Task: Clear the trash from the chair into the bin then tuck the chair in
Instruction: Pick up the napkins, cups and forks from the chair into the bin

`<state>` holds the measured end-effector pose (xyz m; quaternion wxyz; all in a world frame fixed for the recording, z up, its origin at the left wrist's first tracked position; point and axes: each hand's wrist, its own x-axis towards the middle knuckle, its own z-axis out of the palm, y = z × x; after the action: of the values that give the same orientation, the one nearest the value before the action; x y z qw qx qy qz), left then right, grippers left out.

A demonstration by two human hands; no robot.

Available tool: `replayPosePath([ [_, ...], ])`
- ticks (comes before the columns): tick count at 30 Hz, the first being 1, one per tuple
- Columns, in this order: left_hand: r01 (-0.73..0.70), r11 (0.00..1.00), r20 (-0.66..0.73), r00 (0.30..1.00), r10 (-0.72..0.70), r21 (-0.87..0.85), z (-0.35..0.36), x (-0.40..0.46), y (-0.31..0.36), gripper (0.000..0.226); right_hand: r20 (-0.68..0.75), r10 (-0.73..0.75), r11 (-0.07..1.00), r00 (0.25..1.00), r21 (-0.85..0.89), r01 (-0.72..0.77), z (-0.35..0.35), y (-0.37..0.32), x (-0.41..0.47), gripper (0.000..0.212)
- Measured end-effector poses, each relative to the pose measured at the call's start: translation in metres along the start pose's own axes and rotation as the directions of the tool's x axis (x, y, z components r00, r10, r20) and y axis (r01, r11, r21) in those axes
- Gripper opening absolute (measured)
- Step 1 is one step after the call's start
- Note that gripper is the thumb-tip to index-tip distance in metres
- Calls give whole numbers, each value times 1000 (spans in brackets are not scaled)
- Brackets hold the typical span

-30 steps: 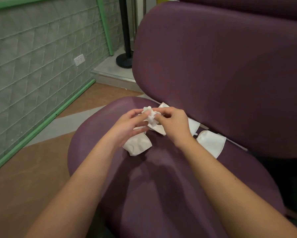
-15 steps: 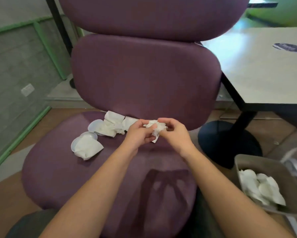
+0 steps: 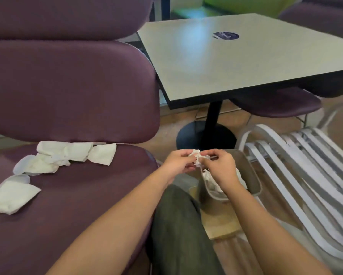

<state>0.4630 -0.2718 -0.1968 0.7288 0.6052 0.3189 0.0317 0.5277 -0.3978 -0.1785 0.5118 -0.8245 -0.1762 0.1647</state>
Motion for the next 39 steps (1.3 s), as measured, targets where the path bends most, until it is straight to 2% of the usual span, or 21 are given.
replayPosePath([
  [5, 29, 989, 12, 999, -31, 148, 34, 22, -12, 32, -2, 117, 993, 993, -14, -117, -25, 30, 18, 13],
  [9, 9, 939, -11, 1000, -6, 342, 46, 42, -32, 30, -39, 122, 965, 992, -229, -128, -29, 57, 28, 16],
  [11, 17, 927, -21, 1000, -10, 374, 48, 48, -42, 29, 65, 198, 915, 978, -370, -161, -26, 74, 31, 26],
  [13, 35, 922, -46, 999, -18, 386, 46, 52, -47, 26, 182, 338, 826, 923, -528, -198, -23, 84, 32, 33],
  [15, 41, 912, -75, 997, -11, 408, 41, 55, -49, 23, 198, 390, 803, 899, -551, -227, -22, 83, 34, 35],
  [22, -15, 912, -187, 977, 100, 411, 1, 46, -30, 14, 165, 179, 915, 970, -390, -102, 3, 40, 40, 27],
  [25, -52, 903, -242, 955, 169, 426, -26, 36, -16, 12, 210, 75, 944, 975, -329, -2, 28, 14, 37, 26],
  [29, -22, 883, -366, 905, 217, 469, -77, 19, -4, 5, 260, -44, 951, 965, -284, 120, 68, -30, 30, 21],
  [35, 45, 885, -517, 825, 228, 463, -160, -15, 2, 8, 332, -91, 951, 939, -249, 181, 138, -81, 21, 9],
  [39, 123, 865, -573, 793, 210, 487, -213, -39, -7, 9, 403, -102, 926, 909, -295, 235, 182, -97, 12, 22],
])
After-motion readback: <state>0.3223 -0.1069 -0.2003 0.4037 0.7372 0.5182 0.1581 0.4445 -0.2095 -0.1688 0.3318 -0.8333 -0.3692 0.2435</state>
